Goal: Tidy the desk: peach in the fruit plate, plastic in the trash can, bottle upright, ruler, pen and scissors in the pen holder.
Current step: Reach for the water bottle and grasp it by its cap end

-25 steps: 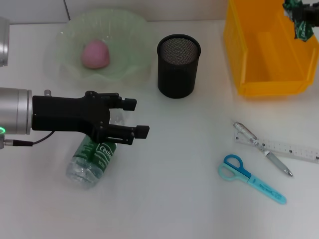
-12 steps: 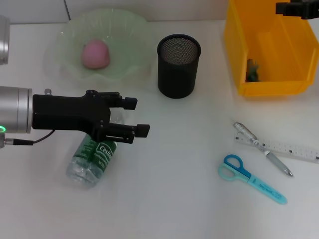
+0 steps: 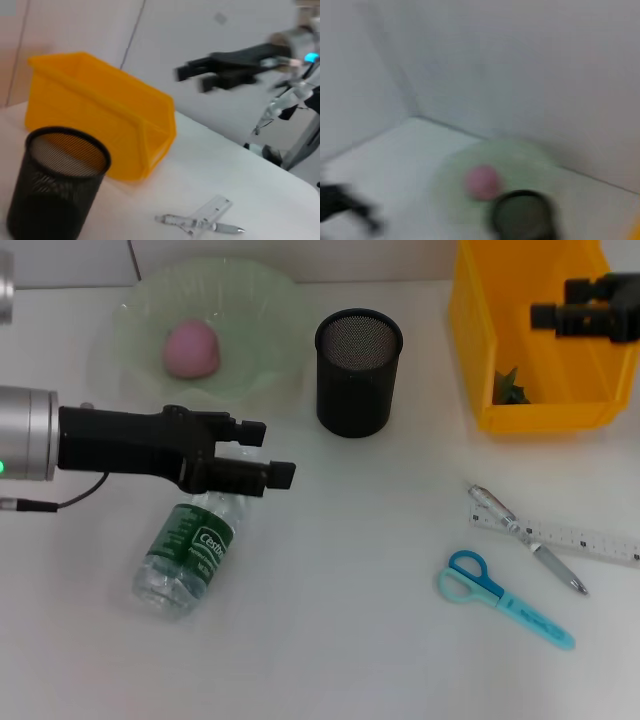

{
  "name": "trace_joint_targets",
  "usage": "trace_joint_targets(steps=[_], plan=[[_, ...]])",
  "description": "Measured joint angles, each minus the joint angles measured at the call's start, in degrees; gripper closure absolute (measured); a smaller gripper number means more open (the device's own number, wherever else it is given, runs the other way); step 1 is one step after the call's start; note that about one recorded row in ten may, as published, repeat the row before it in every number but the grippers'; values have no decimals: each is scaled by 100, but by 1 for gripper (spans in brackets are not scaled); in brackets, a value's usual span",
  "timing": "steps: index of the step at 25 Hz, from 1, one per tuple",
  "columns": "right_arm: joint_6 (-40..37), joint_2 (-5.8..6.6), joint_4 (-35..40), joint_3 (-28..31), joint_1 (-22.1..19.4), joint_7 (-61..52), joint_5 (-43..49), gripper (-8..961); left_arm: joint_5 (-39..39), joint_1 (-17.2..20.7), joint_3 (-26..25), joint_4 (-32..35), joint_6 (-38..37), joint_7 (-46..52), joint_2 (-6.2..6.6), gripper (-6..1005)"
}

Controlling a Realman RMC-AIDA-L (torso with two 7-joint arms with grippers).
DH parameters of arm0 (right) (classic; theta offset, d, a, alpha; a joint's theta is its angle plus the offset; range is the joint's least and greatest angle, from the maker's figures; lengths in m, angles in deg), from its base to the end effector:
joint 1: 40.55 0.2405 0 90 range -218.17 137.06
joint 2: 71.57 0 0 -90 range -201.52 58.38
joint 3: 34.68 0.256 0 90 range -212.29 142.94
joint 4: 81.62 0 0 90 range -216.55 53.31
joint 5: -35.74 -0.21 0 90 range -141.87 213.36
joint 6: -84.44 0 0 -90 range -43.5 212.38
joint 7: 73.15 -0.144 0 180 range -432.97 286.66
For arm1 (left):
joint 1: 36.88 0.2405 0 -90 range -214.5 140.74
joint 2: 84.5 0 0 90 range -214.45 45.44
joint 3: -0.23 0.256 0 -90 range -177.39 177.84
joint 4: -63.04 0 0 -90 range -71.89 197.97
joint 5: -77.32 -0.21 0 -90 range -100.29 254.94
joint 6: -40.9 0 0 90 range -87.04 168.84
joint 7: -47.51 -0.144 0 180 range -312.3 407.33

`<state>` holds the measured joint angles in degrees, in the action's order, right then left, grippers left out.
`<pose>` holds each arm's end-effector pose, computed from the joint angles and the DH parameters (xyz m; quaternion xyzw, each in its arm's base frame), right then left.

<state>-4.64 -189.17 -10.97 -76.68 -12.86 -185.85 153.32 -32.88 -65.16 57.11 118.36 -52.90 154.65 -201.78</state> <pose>0.2253 0.3600 0.1019 -0.9114 0.2829 0.1837 0.2357 -0.2170 0.3303 0.0182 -0.9431 -0.2759 -0.1817 0.0365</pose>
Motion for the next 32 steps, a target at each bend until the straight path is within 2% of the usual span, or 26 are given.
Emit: trace_joint_targets(steps=[4,5,7,10,11,14,15,16,18,21,23,32], plan=[[-1142,-7,-311,1,-452,1189,-755,243,-791,-344,0,291,77,1303,-3,162],[-1390,-29,-478,-1,-559,1547,-837,243,-791,-344,0,291,77,1303,-3,162],[-1641,-78,-781,0,-711,2079,-875,243,-1491,-736,-1,426,168,2264,-56,162],[-1716,-117,-1425,3,-830,2823,-847,244,-1750,-896,-1,434,218,2605,-67,162],[-1721,-110,-1645,-4,-840,3028,-824,244,-2251,-1217,25,406,401,3189,-77,162],[-1738,-59,-2302,-33,-840,3603,-699,244,-3053,-1591,82,249,785,3796,-112,162],[-1734,-45,-2425,-33,-834,3715,-659,244,-3053,-1591,82,249,785,3796,-112,162],[-1720,-43,-2573,-26,-824,3824,-593,244,-3482,-1777,141,37,992,4068,-119,162],[-1678,-41,-2755,-1,-817,3977,-508,244,-3789,-2001,241,-325,1239,4346,-126,162],[-1606,-41,-2931,19,-825,4144,-496,245,-3804,-2024,256,-382,1288,4385,-132,162],[-1588,-41,-2992,23,-834,4180,-509,245,-3802,-2094,448,-640,1565,4492,-155,162],[-1590,-37,-3038,26,-846,4195,-515,246,-3807,-2082,1069,-822,2015,4760,-161,163]])
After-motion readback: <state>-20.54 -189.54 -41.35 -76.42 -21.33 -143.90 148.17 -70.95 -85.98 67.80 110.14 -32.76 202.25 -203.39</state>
